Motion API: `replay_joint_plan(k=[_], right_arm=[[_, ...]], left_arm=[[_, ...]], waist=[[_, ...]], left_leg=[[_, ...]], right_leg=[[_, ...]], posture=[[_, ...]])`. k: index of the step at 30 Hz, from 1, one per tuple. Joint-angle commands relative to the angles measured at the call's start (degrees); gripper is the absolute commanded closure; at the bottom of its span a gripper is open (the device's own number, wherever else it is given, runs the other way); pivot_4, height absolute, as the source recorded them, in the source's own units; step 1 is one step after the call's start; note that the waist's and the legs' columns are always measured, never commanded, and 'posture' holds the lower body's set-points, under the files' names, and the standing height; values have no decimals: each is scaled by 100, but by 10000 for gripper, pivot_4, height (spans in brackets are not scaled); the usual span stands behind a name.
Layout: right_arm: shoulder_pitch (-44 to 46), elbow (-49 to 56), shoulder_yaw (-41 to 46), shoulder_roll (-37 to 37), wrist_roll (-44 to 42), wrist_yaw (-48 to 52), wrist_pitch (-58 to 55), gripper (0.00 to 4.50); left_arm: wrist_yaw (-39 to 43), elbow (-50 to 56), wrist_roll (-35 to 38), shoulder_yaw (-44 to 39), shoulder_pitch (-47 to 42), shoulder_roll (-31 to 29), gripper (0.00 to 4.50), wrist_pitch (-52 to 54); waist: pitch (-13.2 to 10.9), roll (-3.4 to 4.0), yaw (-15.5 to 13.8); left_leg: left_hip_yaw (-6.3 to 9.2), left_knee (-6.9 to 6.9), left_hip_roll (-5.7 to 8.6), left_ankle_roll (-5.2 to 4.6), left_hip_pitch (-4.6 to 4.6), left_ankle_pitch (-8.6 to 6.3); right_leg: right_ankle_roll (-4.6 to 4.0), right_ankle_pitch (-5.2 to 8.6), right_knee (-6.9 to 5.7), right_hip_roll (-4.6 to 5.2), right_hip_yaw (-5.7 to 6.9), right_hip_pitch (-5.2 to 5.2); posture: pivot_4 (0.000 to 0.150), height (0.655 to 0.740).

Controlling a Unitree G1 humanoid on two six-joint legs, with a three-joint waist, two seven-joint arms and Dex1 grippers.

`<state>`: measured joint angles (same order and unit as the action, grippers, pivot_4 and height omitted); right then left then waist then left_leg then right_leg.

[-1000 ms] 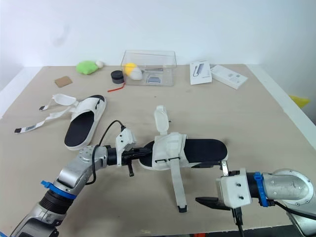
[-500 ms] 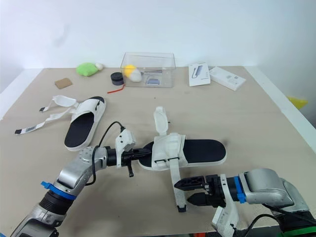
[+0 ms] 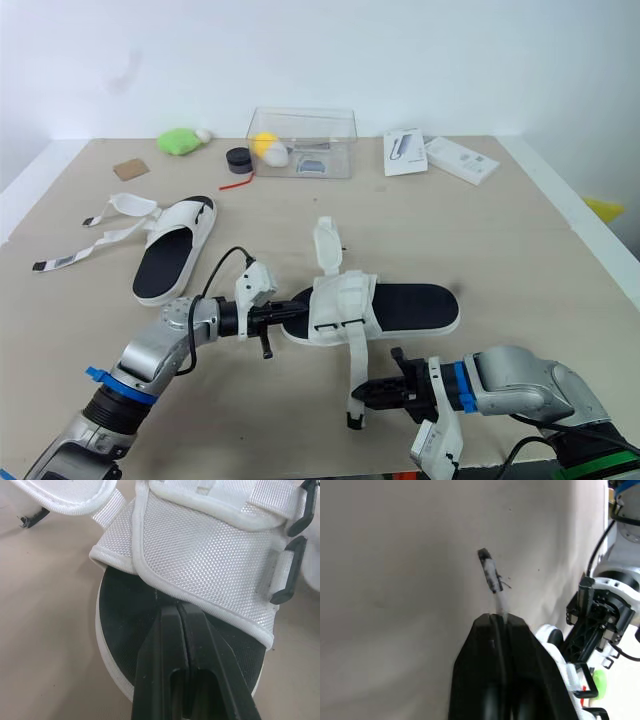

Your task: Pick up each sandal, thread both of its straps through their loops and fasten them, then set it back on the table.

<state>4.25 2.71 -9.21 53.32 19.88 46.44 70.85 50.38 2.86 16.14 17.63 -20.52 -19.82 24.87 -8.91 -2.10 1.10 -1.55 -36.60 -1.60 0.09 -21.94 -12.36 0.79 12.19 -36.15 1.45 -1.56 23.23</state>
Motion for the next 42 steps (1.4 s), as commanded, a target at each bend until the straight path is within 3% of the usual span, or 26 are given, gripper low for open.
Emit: replay_joint_plan(k=[1,8,13,18,24,30,42], right_arm=[[-39,788,-242,459,-1201,-31,-818,44492],[149,2595,-250,1542,-4573,349,-4172,44492],[875,2868,5,1483,-6469,76,-6774,44492],[1747,2484,111,1043,-7352,-372,-8748,44492],[2534,1786,208,350,-7484,-701,-10266,44492],[2911,1280,368,-110,-7254,-839,-11055,44492],[3027,592,283,-629,-5904,-524,-11116,44492]], left_arm=[[50,-257,-185,215,125,-71,45000,143],[142,-351,-211,229,62,-127,45000,94],[153,-387,-227,238,72,-120,45000,41],[129,-410,-234,238,71,-102,45000,-2],[113,-416,-244,245,78,-77,45000,-35],[98,-416,-250,251,77,-54,45000,-56],[93,-382,-268,269,103,-28,45000,-38]], waist=[[-2,7,-1],[-6,15,-10],[-5,7,-9],[-6,6,-10],[-5,10,-12],[-5,11,-11],[-5,13,-11]], left_leg=[[0,0,0,0,0,0],[7,0,-3,0,0,0],[13,-1,-4,0,-10,0],[15,-1,-3,0,-23,0],[13,0,-3,-2,-36,-2],[14,0,1,-3,-44,-2],[12,-3,1,-3,-45,-2]], right_leg=[[0,0,0,0,0,0],[-1,0,0,-5,8,-2],[1,0,1,4,10,4],[1,1,3,7,13,14],[2,4,5,6,15,20],[7,3,5,7,14,25],[13,0,6,5,13,25]], posture=[[1500,7400],[1500,7400],[1500,7400],[1500,7400],[1500,7400],[1500,7400],[1500,7400]])
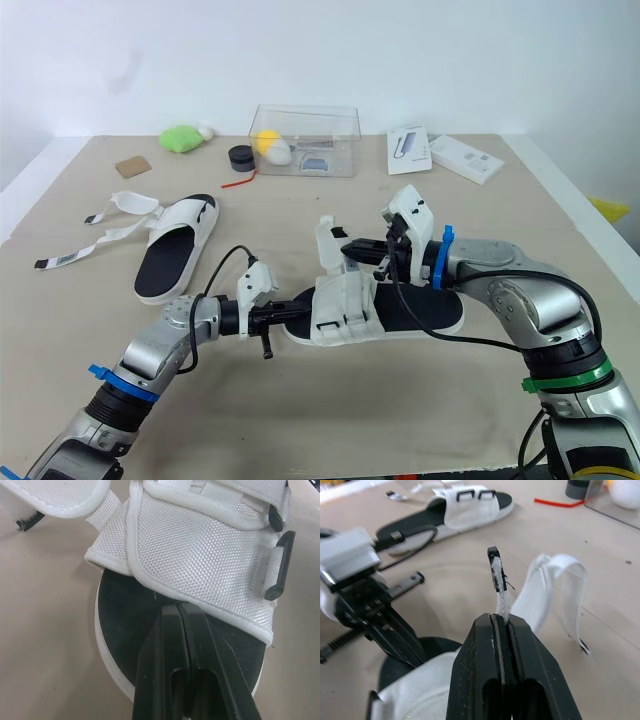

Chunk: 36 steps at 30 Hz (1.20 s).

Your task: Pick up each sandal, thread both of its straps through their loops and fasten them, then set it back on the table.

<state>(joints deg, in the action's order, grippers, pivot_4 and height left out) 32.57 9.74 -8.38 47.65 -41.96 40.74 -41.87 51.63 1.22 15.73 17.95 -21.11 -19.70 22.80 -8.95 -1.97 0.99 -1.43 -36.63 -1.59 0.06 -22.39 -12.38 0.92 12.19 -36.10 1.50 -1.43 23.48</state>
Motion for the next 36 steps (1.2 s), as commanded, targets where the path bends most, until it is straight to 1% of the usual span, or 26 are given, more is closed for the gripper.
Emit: replay_joint_plan(k=[1,11,25,36], right_arm=[[206,-156,207,-112,359,75,155,44492],[202,-277,296,-447,794,231,58,44492],[206,-262,621,-560,864,287,-197,44492],[134,-493,554,-577,1166,319,-103,44492]], left_arm=[[-30,-210,-229,237,168,-46,45000,173],[-50,-155,-219,220,211,-51,45000,202],[-43,-147,-208,239,223,-53,45000,201],[-36,-127,-207,242,234,-68,45000,208]], waist=[[0,0,0],[0,1,3],[0,1,3],[0,1,4]], left_leg=[[0,0,1,0,-1,0],[1,0,0,0,0,0],[1,0,-1,0,0,0],[0,0,-1,0,-2,0]], right_leg=[[1,-1,0,1,0,0],[1,-1,0,-1,-1,0],[1,-1,0,-2,-1,1],[1,-1,2,-1,-1,4]], posture=[[1500,7400],[1500,7400],[1500,7400],[1500,7400]])
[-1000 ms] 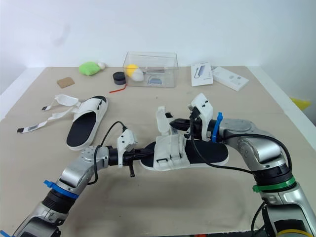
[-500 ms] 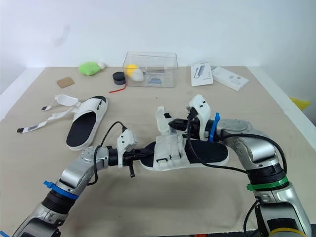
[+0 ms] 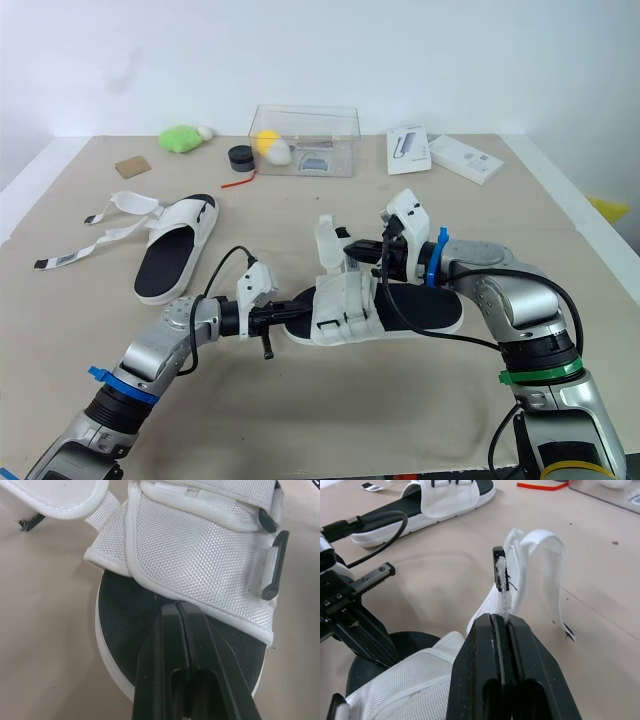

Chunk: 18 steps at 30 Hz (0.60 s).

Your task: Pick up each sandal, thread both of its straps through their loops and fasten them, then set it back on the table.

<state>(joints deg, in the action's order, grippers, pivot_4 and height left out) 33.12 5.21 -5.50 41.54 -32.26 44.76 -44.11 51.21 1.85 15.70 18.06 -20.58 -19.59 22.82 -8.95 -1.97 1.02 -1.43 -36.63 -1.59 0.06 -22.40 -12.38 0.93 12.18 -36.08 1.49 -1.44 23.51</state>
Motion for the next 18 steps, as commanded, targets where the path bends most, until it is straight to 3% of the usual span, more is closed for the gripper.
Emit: replay_joint_plan(k=[1,16,18], right_arm=[[68,-52,266,30,213,-93,110,44492],[-32,-252,22,-29,755,-128,268,44492],[-45,-303,-59,-8,899,-137,357,39355]], left_arm=[[5,-190,-204,232,181,-76,45000,206],[8,-210,-203,223,160,-74,45000,203],[10,-225,-206,218,142,-74,45000,197]], waist=[[0,0,1],[0,0,1],[0,0,1]], left_leg=[[0,0,0,0,0,0],[2,1,-1,0,-1,0],[2,1,-1,0,-1,0]], right_leg=[[0,0,0,0,0,0],[-1,1,2,-1,1,1],[-1,1,2,-1,1,1]], posture=[[1500,7400],[1500,7400],[1500,7400]])
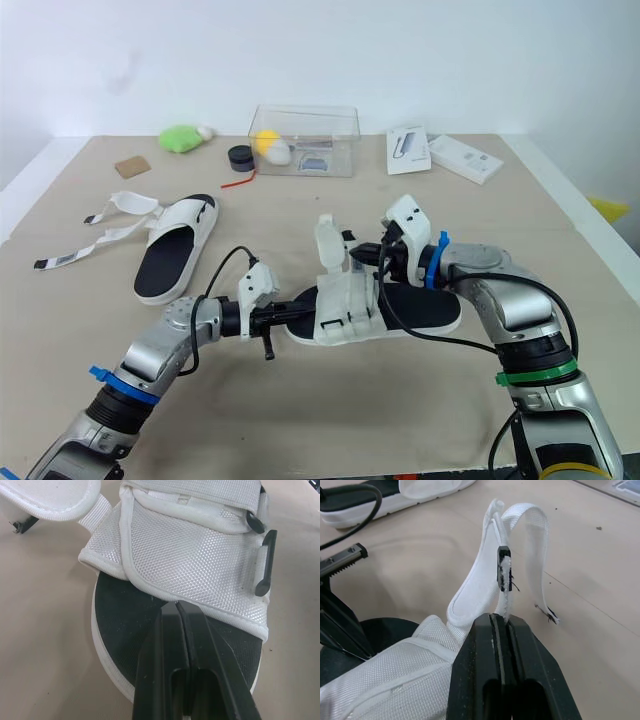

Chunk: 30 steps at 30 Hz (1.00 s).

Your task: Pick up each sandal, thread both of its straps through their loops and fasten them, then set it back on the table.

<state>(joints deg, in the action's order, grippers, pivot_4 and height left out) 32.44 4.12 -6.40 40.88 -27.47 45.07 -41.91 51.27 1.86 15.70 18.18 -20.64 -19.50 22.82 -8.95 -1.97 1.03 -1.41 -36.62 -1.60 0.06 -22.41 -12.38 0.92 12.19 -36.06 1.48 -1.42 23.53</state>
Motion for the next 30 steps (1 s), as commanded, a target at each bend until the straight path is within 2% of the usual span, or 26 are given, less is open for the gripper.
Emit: replay_joint_plan(k=[1,7,8,10,14,16,19,21,24,27,30], right_arm=[[16,-209,1,67,482,-157,178,33084],[19,-311,-35,67,732,-48,336,13070],[16,-317,-68,90,816,-21,436,6456],[29,-346,-105,114,933,16,578,1756],[418,-710,56,7,1065,2,791,1756],[847,-929,349,-209,749,-43,411,1756],[1624,-1442,1017,-649,-82,-312,-1083,1756],[2218,-2039,1651,-930,-702,-498,-2654,1756],[2718,-2747,2405,-1235,-1054,-794,-4172,1756],[2916,-2927,2763,-1387,-1173,-1003,-4973,1756],[2937,-3166,2687,-1488,-1537,-1378,-5059,1756]], left_arm=[[5,-230,-208,205,142,-83,45000,194],[8,-272,-217,201,109,-55,45000,189],[10,-270,-220,200,112,-54,45000,188],[13,-271,-222,197,112,-52,45000,186],[9,-297,-224,187,88,-42,45000,184],[6,-314,-227,187,82,-36,45000,176],[2,-344,-233,183,78,-26,45000,160],[-6,-359,-237,179,72,-16,45000,155],[-22,-342,-241,178,80,-10,45000,158],[-33,-321,-243,171,95,-12,45000,164],[-30,-319,-240,155,100,-24,45000,170]], waist=[[0,0,0],[0,0,-2],[0,0,-2],[0,0,-2],[0,0,-1],[-2,1,3],[-8,10,11],[-8,13,3],[-6,14,-14],[-5,18,-14],[-1,25,-7]], left_leg=[[0,0,0,0,0,0],[-1,7,1,0,-3,0],[0,8,1,-1,-4,-1],[-1,9,1,-2,-5,-2],[-1,9,1,-3,-5,-3],[0,9,2,-3,-6,-3],[-6,7,2,-4,-5,-2],[-2,7,-2,-4,-10,-2],[-4,8,-5,-4,-25,-2],[-2,8,1,-7,-47,-4],[-8,5,5,-10,-70,-2]], right_leg=[[0,0,1,0,1,0],[-2,3,2,0,1,4],[-1,5,3,0,1,4],[-1,7,3,0,1,4],[0,7,3,0,1,5],[-1,7,3,0,2,5],[4,3,3,1,-4,9],[-1,3,1,-2,2,10],[-4,0,1,3,3,18],[-4,4,2,11,9,34],[17,-11,0,10,-1,57]], posture=[[1500,7400],[1500,7400],[1500,7400],[1500,7400],[1500,7400],[1500,7400],[1500,7400],[1500,7400],[1500,7400],[1500,7400],[1500,7400]])
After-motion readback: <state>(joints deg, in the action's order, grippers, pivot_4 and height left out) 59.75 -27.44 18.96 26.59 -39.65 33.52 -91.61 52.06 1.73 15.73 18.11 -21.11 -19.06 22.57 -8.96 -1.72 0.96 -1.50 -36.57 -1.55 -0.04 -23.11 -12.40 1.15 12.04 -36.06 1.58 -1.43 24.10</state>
